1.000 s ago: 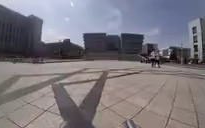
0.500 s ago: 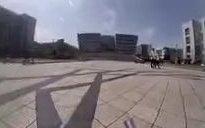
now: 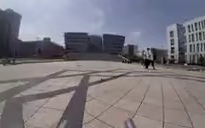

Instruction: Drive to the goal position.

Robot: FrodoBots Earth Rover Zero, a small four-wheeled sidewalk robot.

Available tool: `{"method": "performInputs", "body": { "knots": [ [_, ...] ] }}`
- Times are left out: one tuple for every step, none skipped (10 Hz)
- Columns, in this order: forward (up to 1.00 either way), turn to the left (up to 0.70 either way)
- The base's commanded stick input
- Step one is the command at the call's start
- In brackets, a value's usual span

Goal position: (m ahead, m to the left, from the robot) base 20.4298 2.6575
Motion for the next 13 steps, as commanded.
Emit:
{"method": "performInputs", "body": {
  "knots": [
    [0.85, 0.00],
    [0.85, 0.00],
    [0.85, 0.00],
    [0.85, 0.00],
    [0.85, 0.00],
    [0.85, 0.00],
    [0.85, 0.00],
    [0.85, 0.00],
    [0.85, 0.00],
    [0.85, 0.00],
    [0.85, 0.00],
    [0.85, 0.00],
    [0.85, 0.00]
  ]
}}
